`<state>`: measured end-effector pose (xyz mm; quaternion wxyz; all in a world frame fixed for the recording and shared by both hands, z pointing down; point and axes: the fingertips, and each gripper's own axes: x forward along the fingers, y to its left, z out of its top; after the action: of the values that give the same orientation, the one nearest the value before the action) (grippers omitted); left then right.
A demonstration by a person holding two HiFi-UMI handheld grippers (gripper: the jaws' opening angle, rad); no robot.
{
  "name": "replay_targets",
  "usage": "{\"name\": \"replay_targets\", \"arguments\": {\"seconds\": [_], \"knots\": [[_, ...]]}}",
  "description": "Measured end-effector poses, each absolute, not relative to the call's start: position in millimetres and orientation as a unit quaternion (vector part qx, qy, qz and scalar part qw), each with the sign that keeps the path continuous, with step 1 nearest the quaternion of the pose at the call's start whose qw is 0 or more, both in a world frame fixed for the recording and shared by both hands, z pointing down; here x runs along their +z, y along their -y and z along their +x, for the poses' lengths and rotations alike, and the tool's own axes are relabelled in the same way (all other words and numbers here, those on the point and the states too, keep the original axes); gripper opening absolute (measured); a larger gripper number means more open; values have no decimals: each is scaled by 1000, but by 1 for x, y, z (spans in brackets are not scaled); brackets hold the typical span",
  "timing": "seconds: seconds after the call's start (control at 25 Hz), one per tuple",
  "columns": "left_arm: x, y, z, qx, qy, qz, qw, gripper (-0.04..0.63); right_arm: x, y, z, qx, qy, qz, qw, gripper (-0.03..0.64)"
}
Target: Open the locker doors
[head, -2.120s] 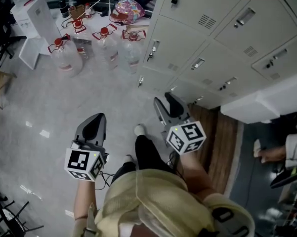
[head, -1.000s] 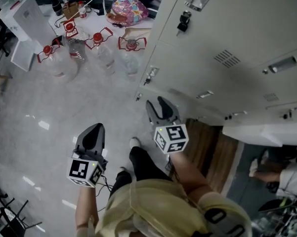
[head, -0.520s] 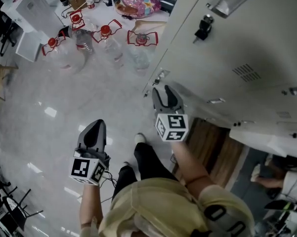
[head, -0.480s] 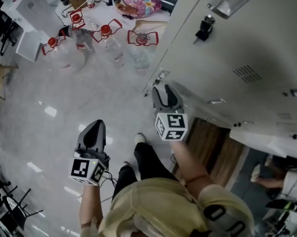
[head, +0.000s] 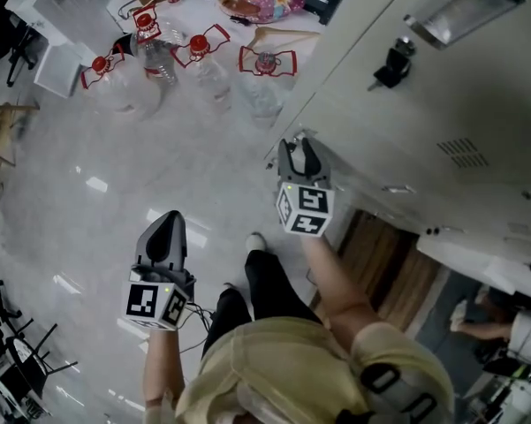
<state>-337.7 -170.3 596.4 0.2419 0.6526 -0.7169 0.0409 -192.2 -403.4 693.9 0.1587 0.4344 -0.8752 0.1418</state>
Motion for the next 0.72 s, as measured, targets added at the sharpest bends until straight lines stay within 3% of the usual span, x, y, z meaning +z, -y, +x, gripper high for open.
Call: {"name": "replay_targets", "arguments": {"seconds": [0.72], "knots": [[599,171,-347,43,726,641,244,3,700,425,-207,138,864,453,169,160]]}}
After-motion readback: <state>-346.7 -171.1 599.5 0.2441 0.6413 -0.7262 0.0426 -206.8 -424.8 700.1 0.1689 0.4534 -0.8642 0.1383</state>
